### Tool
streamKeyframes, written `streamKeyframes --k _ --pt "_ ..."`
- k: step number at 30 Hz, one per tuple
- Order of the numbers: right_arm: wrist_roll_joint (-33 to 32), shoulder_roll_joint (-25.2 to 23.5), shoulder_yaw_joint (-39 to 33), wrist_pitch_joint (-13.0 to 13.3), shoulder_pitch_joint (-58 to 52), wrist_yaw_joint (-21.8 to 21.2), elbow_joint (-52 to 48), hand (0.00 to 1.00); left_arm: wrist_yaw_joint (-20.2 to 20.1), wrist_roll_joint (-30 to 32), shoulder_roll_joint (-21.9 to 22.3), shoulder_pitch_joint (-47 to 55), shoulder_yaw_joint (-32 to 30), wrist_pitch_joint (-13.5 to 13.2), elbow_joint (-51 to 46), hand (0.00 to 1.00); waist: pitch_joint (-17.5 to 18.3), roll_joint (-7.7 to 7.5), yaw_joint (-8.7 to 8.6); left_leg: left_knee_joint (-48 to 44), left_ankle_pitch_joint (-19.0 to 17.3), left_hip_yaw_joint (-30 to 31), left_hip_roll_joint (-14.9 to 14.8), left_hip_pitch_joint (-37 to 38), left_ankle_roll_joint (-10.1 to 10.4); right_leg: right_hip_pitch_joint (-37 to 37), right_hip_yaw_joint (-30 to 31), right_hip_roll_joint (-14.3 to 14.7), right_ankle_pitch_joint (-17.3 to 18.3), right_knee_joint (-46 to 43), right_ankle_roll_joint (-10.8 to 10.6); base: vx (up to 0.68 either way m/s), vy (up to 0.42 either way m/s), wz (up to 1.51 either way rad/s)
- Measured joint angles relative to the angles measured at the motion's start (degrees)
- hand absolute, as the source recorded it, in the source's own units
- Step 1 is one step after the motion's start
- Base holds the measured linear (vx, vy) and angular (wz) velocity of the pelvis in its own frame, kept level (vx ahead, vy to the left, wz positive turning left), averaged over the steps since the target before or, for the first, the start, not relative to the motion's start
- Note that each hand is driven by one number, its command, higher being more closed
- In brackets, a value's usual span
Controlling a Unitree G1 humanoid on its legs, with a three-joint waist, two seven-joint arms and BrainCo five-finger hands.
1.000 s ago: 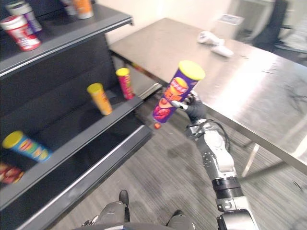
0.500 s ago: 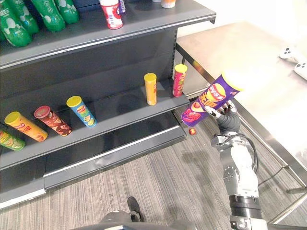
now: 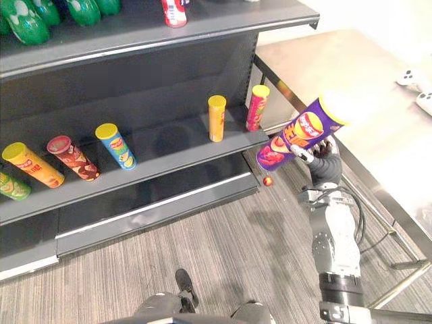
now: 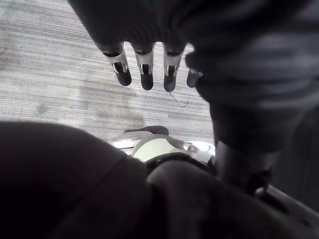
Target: Put the gum and the chips on the shelf.
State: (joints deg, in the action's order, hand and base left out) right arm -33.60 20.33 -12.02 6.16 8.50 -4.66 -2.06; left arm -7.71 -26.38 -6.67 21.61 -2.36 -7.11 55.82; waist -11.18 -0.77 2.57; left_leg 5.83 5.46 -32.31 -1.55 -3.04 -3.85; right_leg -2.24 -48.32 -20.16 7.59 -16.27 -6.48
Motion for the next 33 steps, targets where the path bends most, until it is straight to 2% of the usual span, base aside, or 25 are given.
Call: streamKeyframes --k 3,4,5,6,7,8,9,10,11,13,14,15,17,18,19,20,23,24,26,30,33 --pt "1.85 0.03 1.75 2.15 2.47 -2.63 -0.42 1.00 -0.03 -0.28 -0.29 -1.11 -1.64 0.10 -0.12 0.00 -0.50 -0.81 0.74 -0.05 -0.39 1.71 1.10 -1.06 -0.40 -0.21 -1.74 -1.29 1.07 -1.83 0.90 0.00 0.008 0.33" --pt "2.21 0.11 2.58 2.61 3.40 -3.59 -0.45 1.00 0.02 -0.25 -0.31 -1.55 -2.68 0.20 -1.04 0.00 -0.78 -1.28 1.10 -0.27 -0.59 3.33 1.75 -1.27 -0.70 -0.25 -1.71 -2.13 1.59 -4.07 2.42 0.06 -0.007 0.73" --pt "2.22 0.20 3.08 2.97 3.98 -4.34 -0.45 1.00 -0.06 -0.15 -0.63 -1.68 -2.76 0.29 -1.96 0.00 -1.42 -1.29 1.08 -0.51 -0.80 5.64 2.22 -0.98 -1.09 0.93 3.00 -3.36 0.93 -9.05 6.42 0.10 0.017 0.91" --pt "2.23 0.19 3.12 3.07 3.86 -4.40 -0.37 1.00 -0.15 -0.16 -0.89 -1.63 -2.74 0.33 -2.14 0.00 -1.91 -1.54 0.72 -1.44 -1.11 7.30 2.24 -0.86 -1.62 2.06 7.02 -3.76 -0.18 -12.50 8.36 0.15 0.003 1.31" --pt "2.32 0.14 3.27 3.42 3.67 -4.41 -0.35 1.00 -0.31 -0.22 -1.64 -1.95 -2.70 0.53 -2.34 0.00 -2.33 -0.84 0.35 -3.35 -1.92 11.52 1.57 -0.80 -2.68 5.07 15.20 -3.35 0.33 -18.51 11.07 0.14 -0.011 1.29" --pt "2.40 0.12 3.37 3.82 3.61 -4.47 -0.35 1.00 -0.35 -0.24 -1.71 -2.43 -2.57 1.07 -2.31 0.00 -2.61 -0.73 -0.08 -3.93 -2.10 13.75 1.26 -1.03 -2.78 5.50 18.49 -1.62 2.16 -18.15 9.08 0.11 -0.065 1.65" --pt "2.68 0.14 3.40 4.53 3.88 -4.58 -0.38 1.00 -0.48 -0.25 -2.19 -3.08 -2.58 1.71 -2.22 0.00 -2.82 -0.65 -0.15 -4.47 -2.15 17.42 0.95 -1.67 -2.76 6.95 23.85 1.78 4.74 -15.59 7.77 0.09 -0.072 1.50" --pt "3.82 0.13 3.43 4.80 4.70 -4.60 -0.37 1.00 -0.71 -0.22 -2.40 -3.43 -2.74 2.37 -2.11 0.00 -3.27 -0.85 0.20 -5.15 -2.35 19.71 1.09 -1.74 -2.78 8.29 27.72 3.72 5.25 -13.06 7.07 0.09 -0.066 1.37" --pt "4.36 0.12 3.48 5.06 5.07 -4.65 -0.37 1.00 -0.72 -0.14 -2.39 -3.52 -2.97 2.56 -2.11 0.00 -3.51 -0.86 0.40 -5.73 -2.65 20.84 1.24 -1.77 -2.79 8.84 29.58 4.38 4.90 -11.43 6.48 0.11 -0.060 1.14" --pt "4.68 0.11 3.53 6.34 5.26 -4.75 -0.42 1.00 -0.65 0.15 -1.92 -3.61 -3.07 2.78 -2.13 0.00 -3.92 -0.64 1.01 -8.87 -4.32 25.01 1.74 -1.99 -2.28 10.16 37.23 5.42 2.52 -5.92 2.51 0.16 -0.091 1.19" --pt "4.77 0.11 3.51 6.51 5.25 -4.81 -0.59 1.00 -0.53 0.18 -2.05 -3.59 -3.28 2.82 -2.13 0.00 -3.90 -0.75 0.94 -9.95 -4.89 26.66 1.99 -2.07 -1.89 10.11 39.67 5.83 1.68 -3.98 1.18 0.16 -0.128 1.23" --pt "4.80 0.11 3.42 6.54 5.25 -4.73 -1.57 1.00 -0.24 0.23 -2.14 -3.58 -4.04 2.84 -2.13 0.00 -3.69 -1.12 0.91 -10.93 -5.40 28.06 2.25 -2.28 -1.31 9.85 41.03 5.81 0.42 -1.57 -0.88 0.11 -0.121 0.97" --pt "4.54 0.11 3.39 6.55 5.73 -5.59 -3.79 1.00 0.15 0.21 -2.33 -3.48 -5.17 2.85 -2.18 0.00 -3.39 -2.12 1.00 -11.20 -5.80 29.19 2.51 -2.39 -0.65 8.98 39.67 5.80 -0.68 2.49 -2.56 0.12 -0.196 0.77" --pt "4.41 0.11 3.40 6.57 6.14 -6.11 -4.26 1.00 0.20 0.16 -2.38 -3.43 -5.53 2.86 -2.20 0.00 -3.25 -2.53 0.99 -11.20 -5.92 29.19 2.53 -2.41 -0.37 8.61 39.02 5.84 -0.77 3.70 -2.40 0.12 -0.280 0.60" --pt "4.36 0.11 3.45 6.57 7.53 -6.86 -4.40 1.00 0.27 0.16 -2.45 -3.21 -6.06 2.88 -2.23 0.00 -2.68 -3.51 1.05 -11.22 -5.89 29.08 2.74 -2.59 0.98 8.05 38.56 6.38 -1.07 5.96 -1.50 0.14 -0.353 0.51" --pt "4.28 0.21 3.36 6.58 8.83 -6.98 -4.38 1.00 0.26 0.10 -1.92 -3.24 -6.04 2.96 -2.26 0.00 -2.52 -3.27 0.66 -11.27 -5.93 29.44 2.29 -2.60 2.27 7.75 38.49 6.82 -3.82 6.17 -1.04 0.13 -0.340 0.41" --pt "4.24 0.23 3.49 6.58 10.14 -6.91 -4.36 1.00 0.38 -0.11 -0.84 -2.74 -6.99 2.55 -2.26 0.00 -1.96 -2.19 0.79 -10.67 -5.33 29.83 -1.58 -2.86 5.99 7.32 36.10 10.39 -5.29 7.63 0.43 0.13 -0.277 0.09" --pt "4.24 0.23 3.49 6.58 10.14 -6.82 -4.36 1.00 0.50 -0.35 -0.77 -2.57 -7.12 2.40 -2.26 0.00 -1.95 -2.17 0.70 -10.18 -5.04 29.87 -2.37 -2.74 6.41 6.89 35.53 11.12 -5.55 8.33 0.80 0.15 -0.254 0.06" --pt "4.37 0.51 5.10 6.80 9.44 -8.41 -6.21 1.00 0.89 -0.51 -0.67 -1.84 -7.34 1.96 -2.46 0.00 -1.90 -2.03 -0.70 -7.85 -3.88 29.69 -4.79 -1.83 8.08 5.58 33.72 13.31 -6.30 10.20 1.82 0.14 -0.206 0.13" --pt "4.97 0.51 5.64 6.28 7.84 -8.06 -7.88 1.00 1.10 -0.48 -0.37 -1.78 -7.63 1.26 -3.05 0.00 -1.94 -1.73 -0.91 -4.57 -3.27 29.14 -5.45 0.33 8.68 3.91 32.91 13.89 -6.30 11.15 1.83 0.06 -0.061 0.03" --pt "4.98 0.50 5.20 5.63 7.57 -7.06 -9.87 1.00 0.40 -0.44 -0.37 -1.91 -7.59 0.97 -3.76 0.00 -1.96 -1.65 -1.25 -2.30 -2.59 26.11 -5.49 1.26 8.20 3.81 32.87 13.27 -6.38 11.76 1.71 -0.01 0.037 0.06"
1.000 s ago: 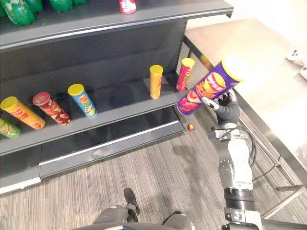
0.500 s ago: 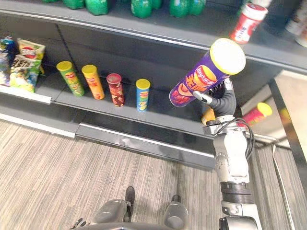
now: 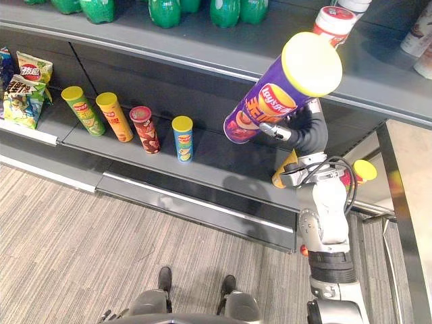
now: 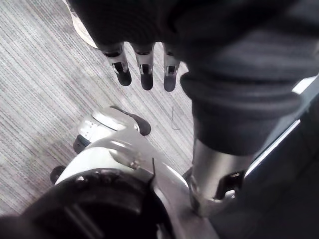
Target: Put the gum and the chips on the shelf.
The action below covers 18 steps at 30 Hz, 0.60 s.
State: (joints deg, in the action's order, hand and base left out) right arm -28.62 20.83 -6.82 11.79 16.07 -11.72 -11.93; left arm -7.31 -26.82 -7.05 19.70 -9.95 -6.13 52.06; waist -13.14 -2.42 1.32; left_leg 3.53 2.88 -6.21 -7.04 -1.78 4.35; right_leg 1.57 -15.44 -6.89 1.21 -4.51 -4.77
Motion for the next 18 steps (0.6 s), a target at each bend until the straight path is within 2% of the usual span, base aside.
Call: streamKeyframes --k 4,7,18 --pt "0.83 -0.07 0.24 -0.53 -0.80 -0.62 -1.89 1.00 -0.22 -0.07 -0.06 -0.22 0.60 -0.16 0.03 0.00 0.02 0.05 0.00 2.25 1.66 -0.98 0.51 0.92 0.03 -0.08 0.10 -0.41 -0.30 0.54 -0.46 0.01 0.018 0.01" --pt "1.15 -0.08 1.25 -0.84 -1.48 -1.21 -2.38 1.00 -0.26 -0.18 -0.18 -0.59 1.26 -1.05 -0.04 0.00 0.02 0.06 -0.08 2.26 1.75 -1.10 0.74 0.92 0.17 -0.16 0.20 -0.59 -0.35 0.79 -0.54 0.00 0.000 0.00" --pt "2.86 -0.64 6.34 -1.60 -2.40 0.10 -3.81 1.00 -0.24 -1.58 -0.25 -2.62 3.60 -1.20 0.01 0.00 -0.07 0.20 -1.04 2.31 1.61 -2.50 0.54 1.05 0.36 0.32 1.55 -0.31 -0.41 0.91 -0.58 0.00 -0.001 -0.05"
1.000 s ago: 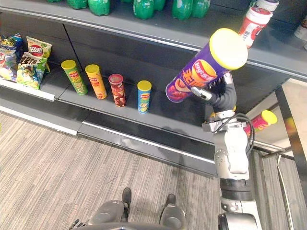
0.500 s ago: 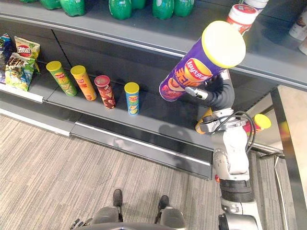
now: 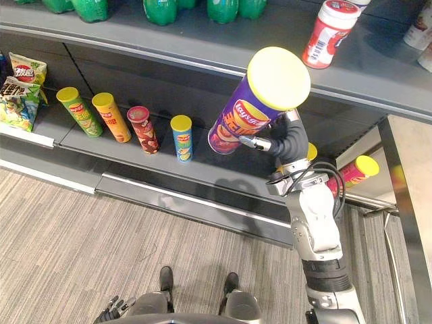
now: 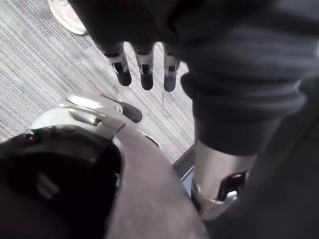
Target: Put the gum and the chips on the shelf.
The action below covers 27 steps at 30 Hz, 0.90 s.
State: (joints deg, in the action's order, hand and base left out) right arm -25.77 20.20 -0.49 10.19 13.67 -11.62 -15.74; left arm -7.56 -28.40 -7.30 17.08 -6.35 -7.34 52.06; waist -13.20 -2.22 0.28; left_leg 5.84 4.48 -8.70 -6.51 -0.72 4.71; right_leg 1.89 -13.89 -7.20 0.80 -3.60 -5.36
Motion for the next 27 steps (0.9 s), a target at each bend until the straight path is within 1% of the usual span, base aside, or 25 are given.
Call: streamKeyframes --k 2,5,7,8,11,13,15,17,18,19,20,23,24,25,27 --pt "0.00 0.00 1.55 -0.42 -0.69 -0.68 -2.05 1.00 0.02 0.02 -0.13 -0.10 0.35 0.03 0.00 0.00 -0.04 0.07 -0.15 0.00 -0.07 -0.13 -0.11 0.01 0.09 0.02 0.14 0.13 -0.04 0.16 0.04 0.01 -0.006 -0.07" --pt "-0.69 0.05 6.01 -2.69 -2.29 -4.27 -6.43 1.00 0.07 0.08 -0.39 -0.57 0.84 0.35 0.05 0.00 -0.05 0.10 -0.21 0.00 -0.18 -0.31 -0.38 -0.01 0.25 0.02 0.33 0.46 -0.21 0.66 0.14 0.03 -0.014 -0.04" --pt "-1.48 0.03 8.18 -3.61 -2.62 -5.70 -6.61 1.00 0.11 0.08 -0.78 -1.13 1.59 0.37 0.31 0.00 -0.05 0.10 -0.15 0.00 -0.19 -0.32 -0.46 -0.01 0.26 0.02 0.33 0.54 -0.21 0.71 0.14 0.00 0.000 0.00" --pt "-1.54 0.04 9.98 -4.84 -2.63 -6.39 -6.59 1.00 0.20 0.05 -1.04 -1.38 2.02 0.35 0.39 0.00 -0.05 0.09 -0.11 0.00 -0.18 -0.31 -0.47 -0.03 0.25 0.02 0.33 0.56 -0.21 0.74 0.14 0.00 0.000 0.00" --pt "-1.47 -0.02 14.30 -6.22 -3.11 -6.56 -6.26 1.00 0.47 -0.02 -1.40 -1.59 3.06 0.34 0.45 0.00 -0.05 0.09 0.00 -0.01 -0.15 -0.27 -0.46 -0.08 0.22 0.00 0.31 0.56 -0.21 0.84 0.14 0.00 0.000 0.00" --pt "-0.71 -0.25 17.33 -6.39 -3.28 -6.31 -4.04 1.00 0.58 -0.03 -1.75 -1.67 4.03 0.32 0.47 0.00 -0.05 0.09 0.10 -0.01 -0.03 -0.18 -0.45 -0.14 0.05 0.00 0.23 0.56 -0.21 0.88 0.14 0.00 0.000 0.00" --pt "1.21 -1.20 18.86 -6.40 -3.15 -5.62 -0.89 1.00 0.95 -0.14 -1.86 -1.71 4.45 0.20 0.47 0.00 -0.05 0.10 0.28 -0.01 0.04 -0.04 -0.45 -0.22 -0.03 -0.01 0.09 0.57 -0.21 0.89 0.14 0.00 -0.002 0.02" --pt "3.37 -2.13 19.59 -6.39 -3.10 -3.61 3.51 1.00 1.20 -0.54 -1.91 -2.03 5.04 -0.08 0.49 0.00 -0.10 0.19 1.08 -0.01 0.12 0.21 -0.43 -0.37 -0.03 -0.01 -0.15 0.56 -0.21 0.95 0.14 0.00 -0.003 0.04" --pt "3.42 -2.18 19.61 -6.39 -3.08 -3.43 3.94 1.00 1.22 -0.56 -1.91 -2.11 5.09 -0.08 0.50 0.00 -0.11 0.20 1.21 -0.01 0.13 0.26 -0.43 -0.39 -0.03 -0.01 -0.21 0.56 -0.21 0.95 0.14 0.00 -0.002 0.13" --pt "3.75 -2.76 19.88 -6.38 -2.32 -1.88 6.58 1.00 1.53 -0.60 -1.92 -2.30 5.70 -0.10 0.47 0.00 -0.12 0.31 1.46 -0.01 0.29 1.42 -0.38 -0.89 -0.01 -0.01 -0.91 0.55 -0.21 1.04 0.14 0.00 -0.005 0.27" --pt "5.41 -3.21 20.04 -6.23 -1.57 -0.91 8.01 1.00 1.71 -0.63 -2.01 -2.40 6.15 -0.08 0.42 0.00 -0.21 0.48 1.46 -0.02 0.60 1.90 -0.31 -1.43 -0.03 -0.01 -1.80 0.50 -0.21 1.17 0.14 0.00 -0.004 0.31" --pt "7.61 -3.70 21.01 -5.80 1.37 1.33 12.36 1.00 2.16 -0.70 -2.01 -2.56 6.41 -0.08 0.38 0.00 -0.48 0.88 1.59 -0.03 1.08 3.31 -0.21 -2.29 0.00 -0.01 -3.06 0.49 -0.22 1.34 0.15 0.00 -0.008 0.28" --pt "10.13 -4.48 21.10 -5.59 3.72 3.38 15.84 1.00 2.29 -0.70 -1.92 -3.00 6.64 -0.04 0.35 0.00 -0.90 1.50 2.59 -0.05 1.21 3.62 -0.19 -2.41 0.05 -0.02 -3.28 0.49 -0.22 1.31 0.16 -0.01 -0.003 0.13" --pt "10.76 -4.59 21.09 -5.24 4.57 4.00 17.06 1.00 2.29 -0.70 -1.86 -3.19 6.83 -0.04 0.32 0.00 -1.08 1.80 2.86 -0.04 1.27 3.87 -0.17 -2.50 0.05 -0.03 -3.43 0.48 -0.22 1.29 0.16 -0.01 -0.009 0.15" --pt "13.45 -5.27 20.88 -3.25 7.65 6.81 21.18 1.00 2.27 -0.72 -1.83 -3.60 8.18 -0.08 -0.60 0.00 -1.99 2.93 3.05 -0.05 1.77 5.15 -0.02 -3.37 -0.09 0.00 -4.73 0.40 -0.22 1.26 0.16 -0.03 -0.004 0.26"
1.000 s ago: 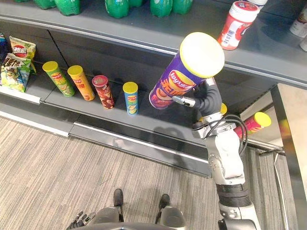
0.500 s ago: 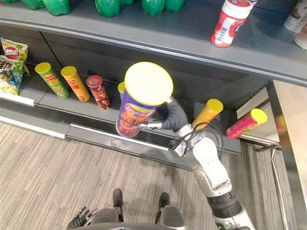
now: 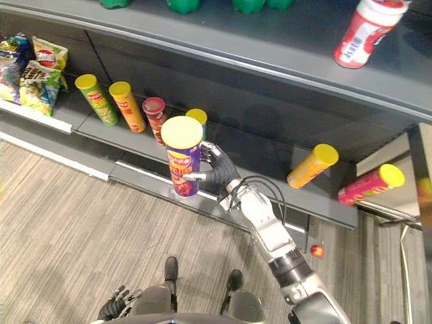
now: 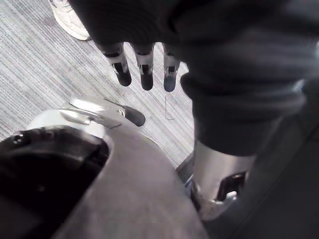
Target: Put the gum and the chips on the shelf.
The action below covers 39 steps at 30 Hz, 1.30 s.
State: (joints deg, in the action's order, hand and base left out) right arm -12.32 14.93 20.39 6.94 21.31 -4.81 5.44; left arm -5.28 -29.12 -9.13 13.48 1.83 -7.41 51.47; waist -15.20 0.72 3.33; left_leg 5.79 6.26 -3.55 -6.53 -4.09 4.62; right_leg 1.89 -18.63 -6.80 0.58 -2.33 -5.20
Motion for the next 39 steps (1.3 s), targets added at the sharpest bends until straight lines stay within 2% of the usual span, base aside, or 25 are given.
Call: streamKeyframes --k 5,11,14,17,24,33,39 --pt "1.38 -1.18 -4.07 3.94 7.11 6.55 8.59 1.00 -0.19 -0.01 0.33 -0.67 1.32 0.04 -2.61 0.00 -3.12 1.97 1.56 -0.06 0.67 1.14 0.05 -1.43 0.26 1.19 -1.05 -0.16 0.04 -0.98 0.04 -0.03 0.003 0.14" --pt "7.98 -1.37 -8.91 8.42 13.06 15.93 13.73 1.00 -1.18 -2.21 0.38 -1.72 2.98 0.10 -4.53 0.00 -7.55 3.47 1.88 -0.32 1.72 1.68 0.91 -2.96 -0.36 3.25 -1.46 -1.31 0.11 -2.79 0.03 -0.01 0.019 0.06" --pt "9.38 -1.39 -9.43 9.87 14.55 19.35 15.90 1.00 -1.93 -2.26 0.00 -2.14 3.54 0.32 -4.57 0.00 -7.72 3.69 1.86 -0.33 2.01 1.62 1.29 -4.36 -0.71 4.89 -1.43 -1.80 0.11 -3.47 0.01 0.01 0.021 0.01" --pt "9.93 -1.34 -11.49 10.17 14.68 22.41 16.06 1.00 -2.10 -2.29 -0.01 -2.18 4.25 0.33 -5.39 0.00 -8.39 4.38 2.01 -0.33 2.22 1.84 1.62 -4.52 -0.85 5.01 -1.52 -2.18 0.13 -3.72 -0.01 0.03 0.014 0.05" --pt "10.06 -1.19 -14.37 10.91 15.66 25.10 17.74 1.00 -2.26 -2.29 0.00 -2.48 5.16 0.36 -5.74 0.00 -9.22 5.39 1.79 -0.32 2.16 1.26 1.72 -4.80 -0.77 6.01 -0.99 -2.50 0.13 -4.60 -0.02 0.00 -0.002 -0.03" --pt "10.20 -0.49 -15.75 10.91 14.88 25.72 17.74 1.00 -2.29 -2.28 -0.03 -2.56 5.20 0.39 -5.82 0.00 -9.62 5.42 1.65 -0.32 2.15 0.50 1.60 -4.82 -0.76 6.65 -0.13 -2.44 0.12 -4.84 -0.02 0.02 -0.010 -0.05" --pt "10.17 -0.16 -18.97 11.05 14.84 29.01 19.44 1.00 -2.28 -2.28 -0.03 -2.74 5.29 0.44 -6.16 0.00 -10.23 5.66 1.68 -0.32 2.27 -0.12 1.57 -4.89 -0.94 7.05 0.37 -2.44 0.10 -4.84 -0.02 0.03 -0.010 -0.04"
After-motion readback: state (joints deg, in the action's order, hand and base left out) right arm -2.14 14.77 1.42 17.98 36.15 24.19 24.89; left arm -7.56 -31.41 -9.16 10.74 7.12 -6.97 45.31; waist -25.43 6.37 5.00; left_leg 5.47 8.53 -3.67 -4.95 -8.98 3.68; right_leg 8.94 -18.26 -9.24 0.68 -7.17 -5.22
